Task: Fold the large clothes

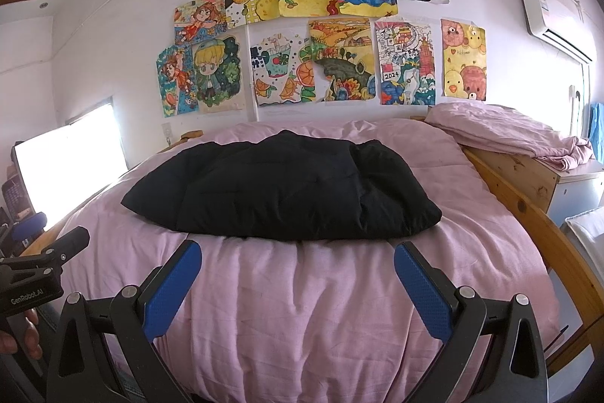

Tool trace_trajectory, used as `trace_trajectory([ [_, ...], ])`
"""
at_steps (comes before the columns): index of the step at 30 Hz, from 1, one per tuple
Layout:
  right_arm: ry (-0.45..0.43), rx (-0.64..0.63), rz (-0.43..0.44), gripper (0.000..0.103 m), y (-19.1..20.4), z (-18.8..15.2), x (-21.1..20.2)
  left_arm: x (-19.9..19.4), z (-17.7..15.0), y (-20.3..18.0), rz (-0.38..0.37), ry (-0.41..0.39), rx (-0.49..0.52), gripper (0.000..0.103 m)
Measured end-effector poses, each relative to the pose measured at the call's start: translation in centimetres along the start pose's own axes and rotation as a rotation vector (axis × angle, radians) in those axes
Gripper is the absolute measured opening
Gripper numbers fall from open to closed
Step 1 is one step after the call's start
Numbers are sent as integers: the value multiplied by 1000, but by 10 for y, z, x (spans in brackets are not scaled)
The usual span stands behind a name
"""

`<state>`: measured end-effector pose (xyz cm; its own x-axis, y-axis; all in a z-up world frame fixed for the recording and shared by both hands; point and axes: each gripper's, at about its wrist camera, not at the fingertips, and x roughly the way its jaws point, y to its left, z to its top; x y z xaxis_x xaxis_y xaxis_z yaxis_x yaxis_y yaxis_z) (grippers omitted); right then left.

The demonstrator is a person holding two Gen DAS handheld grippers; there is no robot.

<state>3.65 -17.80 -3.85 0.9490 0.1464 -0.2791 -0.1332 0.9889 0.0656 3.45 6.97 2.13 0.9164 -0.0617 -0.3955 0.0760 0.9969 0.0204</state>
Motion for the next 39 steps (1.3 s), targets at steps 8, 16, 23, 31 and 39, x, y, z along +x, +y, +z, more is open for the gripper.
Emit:
trace_trajectory([
  [8, 0, 2, 0, 103, 1, 0, 0, 0, 0, 1, -1, 0, 2, 101],
  [16, 2, 5, 1, 103, 1, 0, 0, 0, 0, 3, -3, 0, 4, 101],
  [23, 3, 6, 0, 103, 2, 0, 0, 1, 0, 4, -4, 0, 5, 102],
  [31, 2, 10, 0, 103, 2, 1, 1, 1, 0, 5, -5, 0, 6, 101],
  [39, 3, 10, -1, 103, 3, 1, 0, 1, 0, 7, -7, 0, 8, 102],
])
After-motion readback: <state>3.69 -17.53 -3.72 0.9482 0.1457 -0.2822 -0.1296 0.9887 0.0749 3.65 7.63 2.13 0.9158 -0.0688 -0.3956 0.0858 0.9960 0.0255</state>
